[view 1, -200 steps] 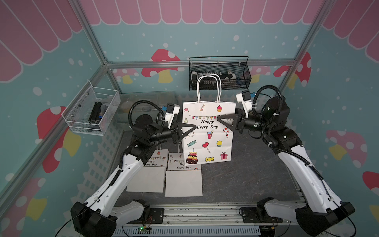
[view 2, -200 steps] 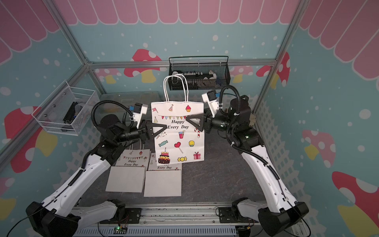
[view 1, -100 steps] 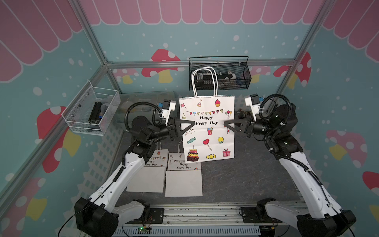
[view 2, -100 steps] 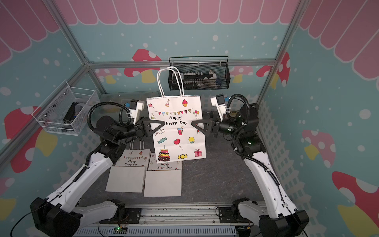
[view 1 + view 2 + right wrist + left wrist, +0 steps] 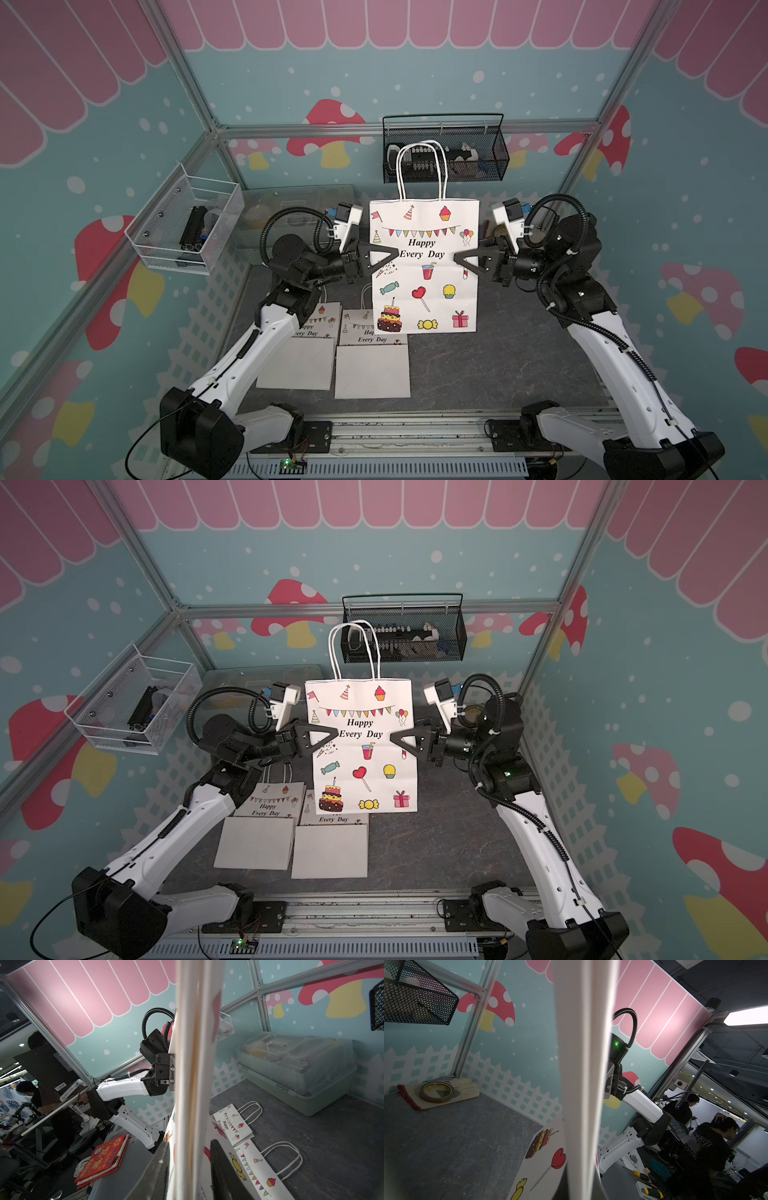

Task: Put away the paper bag
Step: Press the paper bag.

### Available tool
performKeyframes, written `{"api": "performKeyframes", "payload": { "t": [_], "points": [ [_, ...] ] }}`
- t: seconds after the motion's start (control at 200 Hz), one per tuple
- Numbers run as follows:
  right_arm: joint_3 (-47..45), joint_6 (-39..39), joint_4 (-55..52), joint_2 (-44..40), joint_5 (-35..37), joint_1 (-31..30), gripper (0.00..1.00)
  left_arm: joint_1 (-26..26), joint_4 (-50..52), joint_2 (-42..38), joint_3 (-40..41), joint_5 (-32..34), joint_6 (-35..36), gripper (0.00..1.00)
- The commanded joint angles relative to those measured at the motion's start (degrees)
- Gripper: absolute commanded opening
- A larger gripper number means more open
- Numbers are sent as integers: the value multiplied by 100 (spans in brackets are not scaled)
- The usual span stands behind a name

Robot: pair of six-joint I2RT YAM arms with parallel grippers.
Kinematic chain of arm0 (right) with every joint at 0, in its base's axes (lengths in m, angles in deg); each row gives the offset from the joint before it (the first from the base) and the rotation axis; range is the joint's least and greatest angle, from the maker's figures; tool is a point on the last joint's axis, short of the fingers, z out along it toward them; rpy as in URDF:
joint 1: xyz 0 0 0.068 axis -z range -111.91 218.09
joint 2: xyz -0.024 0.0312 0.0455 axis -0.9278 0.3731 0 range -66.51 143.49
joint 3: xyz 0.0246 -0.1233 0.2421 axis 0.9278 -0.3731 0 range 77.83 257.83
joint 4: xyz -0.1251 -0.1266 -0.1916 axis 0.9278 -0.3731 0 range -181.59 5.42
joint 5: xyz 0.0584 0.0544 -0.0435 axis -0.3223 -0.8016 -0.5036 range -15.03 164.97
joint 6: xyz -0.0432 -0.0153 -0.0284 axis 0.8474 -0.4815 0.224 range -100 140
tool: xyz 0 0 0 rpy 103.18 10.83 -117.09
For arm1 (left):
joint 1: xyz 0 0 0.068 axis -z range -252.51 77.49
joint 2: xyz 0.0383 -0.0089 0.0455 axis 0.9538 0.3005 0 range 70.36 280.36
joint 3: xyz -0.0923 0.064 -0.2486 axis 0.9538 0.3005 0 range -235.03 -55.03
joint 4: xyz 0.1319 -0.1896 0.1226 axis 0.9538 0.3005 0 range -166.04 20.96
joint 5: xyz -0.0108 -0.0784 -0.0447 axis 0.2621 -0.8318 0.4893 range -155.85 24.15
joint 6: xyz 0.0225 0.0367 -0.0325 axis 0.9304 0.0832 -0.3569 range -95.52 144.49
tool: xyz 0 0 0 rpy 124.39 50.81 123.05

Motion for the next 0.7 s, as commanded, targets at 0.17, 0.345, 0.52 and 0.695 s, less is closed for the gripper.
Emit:
{"api": "performKeyframes", "payload": {
  "t": [0.17,0.345,0.52,0.695],
  "points": [
    [188,239,-401,-100,436,-8,7,18,5,-58,29,-245,72,21],
    [207,284,-519,-88,614,9,1,12,359,-89,16,-323,375,51],
    [189,259,-510,-76,706,91,0,12,814,-100,14,-423,749,62],
    [198,29,-247,-93,632,203,0,12,1213,11,-1,-530,1092,62]
  ]
}}
